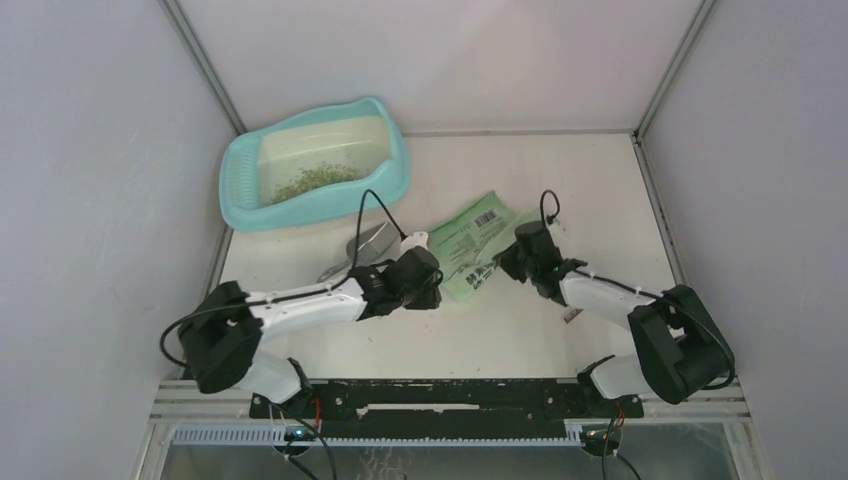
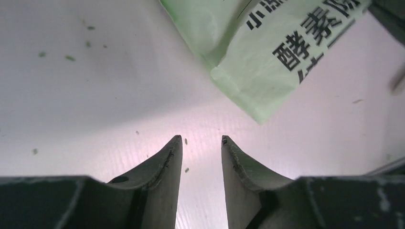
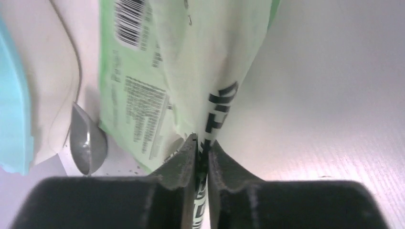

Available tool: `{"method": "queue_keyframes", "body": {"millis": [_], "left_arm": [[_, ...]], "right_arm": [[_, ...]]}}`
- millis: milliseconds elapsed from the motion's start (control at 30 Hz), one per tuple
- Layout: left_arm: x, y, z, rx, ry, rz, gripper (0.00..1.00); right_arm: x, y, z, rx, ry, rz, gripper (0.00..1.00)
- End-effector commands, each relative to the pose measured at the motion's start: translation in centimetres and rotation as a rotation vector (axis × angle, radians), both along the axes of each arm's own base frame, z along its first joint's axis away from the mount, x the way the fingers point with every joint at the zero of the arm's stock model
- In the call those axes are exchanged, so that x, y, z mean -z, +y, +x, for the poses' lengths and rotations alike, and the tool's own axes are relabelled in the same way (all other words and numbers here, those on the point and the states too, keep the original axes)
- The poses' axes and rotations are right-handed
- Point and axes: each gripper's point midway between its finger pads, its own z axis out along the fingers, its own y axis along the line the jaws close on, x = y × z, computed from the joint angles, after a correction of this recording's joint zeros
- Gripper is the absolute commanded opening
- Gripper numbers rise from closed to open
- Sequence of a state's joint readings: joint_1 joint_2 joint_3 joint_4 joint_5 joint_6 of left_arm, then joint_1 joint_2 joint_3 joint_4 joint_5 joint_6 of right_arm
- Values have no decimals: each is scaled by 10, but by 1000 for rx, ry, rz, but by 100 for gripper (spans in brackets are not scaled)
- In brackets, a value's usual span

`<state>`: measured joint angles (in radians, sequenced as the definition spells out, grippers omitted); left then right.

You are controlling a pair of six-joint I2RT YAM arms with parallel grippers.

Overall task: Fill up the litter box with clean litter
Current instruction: Close the cat litter bag at the center of the board.

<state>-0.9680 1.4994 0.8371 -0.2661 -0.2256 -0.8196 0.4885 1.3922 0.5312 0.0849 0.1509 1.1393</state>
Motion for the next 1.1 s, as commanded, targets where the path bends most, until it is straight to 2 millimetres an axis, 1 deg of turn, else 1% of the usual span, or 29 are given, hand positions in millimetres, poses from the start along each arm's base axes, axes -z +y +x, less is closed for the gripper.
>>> {"method": "queue_keyframes", "body": {"millis": [0,67,167,233,300,367,467,567,633,700,767,833,933,967,1067], "left_arm": [[-43,20,1,-16,-81,-25,41],[-58,23,1,-20,-103,-50,42],[-69,29,1,-32,-123,-66,42],[-71,31,0,-34,-124,-69,42],[-69,33,-2,-37,-120,-73,42],[-68,36,-4,-42,-119,-80,42],[-63,40,-7,-51,-117,-78,42],[-60,43,-8,-59,-113,-79,42],[-59,41,-8,-58,-110,-82,42],[-59,40,-7,-58,-109,-84,42],[-59,40,-7,-57,-110,-83,42],[-58,41,-7,-57,-110,-80,42],[-57,39,-7,-52,-106,-82,42],[-57,38,-7,-51,-105,-84,42],[-54,35,-7,-42,-96,-83,42]], "right_arm": [[-43,-24,7,-164,40,-195,14],[-62,-28,16,-207,30,-216,13],[-80,-27,30,-262,7,-209,12],[-77,-23,37,-292,19,-197,7],[-65,-21,44,-316,44,-193,2],[-61,-17,51,-334,49,-193,0],[-67,-10,58,-360,37,-188,0],[-70,-5,56,-376,35,-195,0],[-59,-6,47,-380,80,-188,0],[-41,-9,33,-373,125,-169,0],[-21,-12,17,-366,165,-151,6],[-3,-16,0,-355,203,-143,15],[21,-21,-23,-343,238,-129,22],[26,-21,-27,-337,239,-123,24],[35,-19,-31,-318,224,-99,28]]}}
